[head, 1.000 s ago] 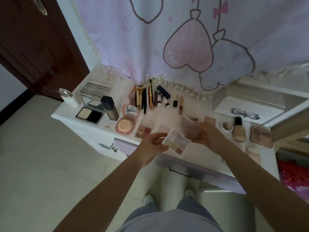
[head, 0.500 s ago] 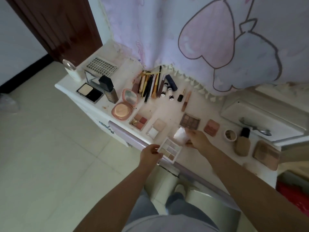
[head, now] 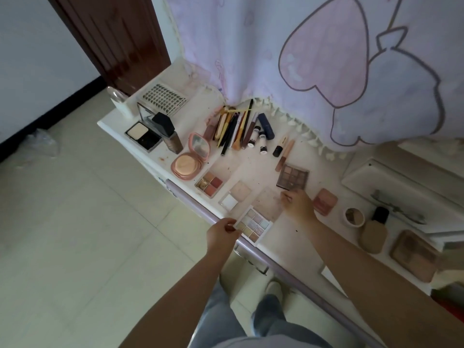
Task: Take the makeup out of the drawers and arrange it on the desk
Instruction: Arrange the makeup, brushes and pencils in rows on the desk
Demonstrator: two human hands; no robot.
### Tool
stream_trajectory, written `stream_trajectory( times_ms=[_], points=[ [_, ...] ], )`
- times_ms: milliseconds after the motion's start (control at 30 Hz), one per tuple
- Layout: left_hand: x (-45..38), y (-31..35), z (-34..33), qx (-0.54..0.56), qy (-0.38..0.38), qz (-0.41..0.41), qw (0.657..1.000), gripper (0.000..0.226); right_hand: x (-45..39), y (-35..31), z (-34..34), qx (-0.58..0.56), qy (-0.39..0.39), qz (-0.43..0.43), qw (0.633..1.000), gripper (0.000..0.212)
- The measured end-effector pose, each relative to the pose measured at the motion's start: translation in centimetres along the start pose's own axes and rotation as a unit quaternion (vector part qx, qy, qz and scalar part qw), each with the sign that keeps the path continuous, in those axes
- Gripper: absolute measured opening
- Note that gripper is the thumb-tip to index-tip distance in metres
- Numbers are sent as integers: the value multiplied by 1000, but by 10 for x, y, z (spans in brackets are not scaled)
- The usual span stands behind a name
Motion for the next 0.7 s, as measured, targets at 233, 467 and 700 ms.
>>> stream_trajectory(
  times_ms=[233,467,700],
  points=[
    [-2,2,3,-3,32,3,999,30,-12,2,28,55,53,37,996,26],
    [10,15,13,-51,59,-49,996,31,-47,6,13,276,-104,159,942,78],
    [36,35,4,-62,71,-94,991,31,-52,6,19,218,-57,196,954,63]
  ],
)
Point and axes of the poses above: each hand's wrist, its own x-axis away from the middle knuckle, its own z-axis out of the back of the hand, y = z × x, the point moved 10 cm from there along -x, towards the middle knuckle, and after that the axes turned 15 degrees about y, right-handed, at the moved point
